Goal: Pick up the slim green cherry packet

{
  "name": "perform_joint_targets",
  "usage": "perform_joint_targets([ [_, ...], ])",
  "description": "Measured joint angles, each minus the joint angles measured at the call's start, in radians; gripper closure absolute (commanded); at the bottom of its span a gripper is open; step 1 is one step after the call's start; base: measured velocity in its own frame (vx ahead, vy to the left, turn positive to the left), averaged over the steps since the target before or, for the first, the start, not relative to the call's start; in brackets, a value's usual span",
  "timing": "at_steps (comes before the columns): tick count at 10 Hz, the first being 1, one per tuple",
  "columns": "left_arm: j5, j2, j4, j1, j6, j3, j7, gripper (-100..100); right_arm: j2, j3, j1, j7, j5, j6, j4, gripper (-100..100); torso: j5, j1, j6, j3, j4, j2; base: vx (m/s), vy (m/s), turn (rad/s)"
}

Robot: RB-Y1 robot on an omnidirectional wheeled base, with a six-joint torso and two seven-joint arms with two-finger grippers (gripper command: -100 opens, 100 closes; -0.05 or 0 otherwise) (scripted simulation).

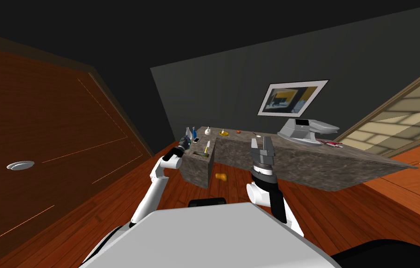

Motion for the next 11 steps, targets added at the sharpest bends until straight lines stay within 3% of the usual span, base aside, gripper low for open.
perform_joint_targets([
  [11,0.009,-0.007,0.127,-0.136,0.304,-0.001,0.002,-100,0.000,0.000,0.000,0.000,0.000,0.000,0.000,0,0.000,-0.001,0.000,0.000,0.000,0.000,0.027,0.008,-0.036],
])
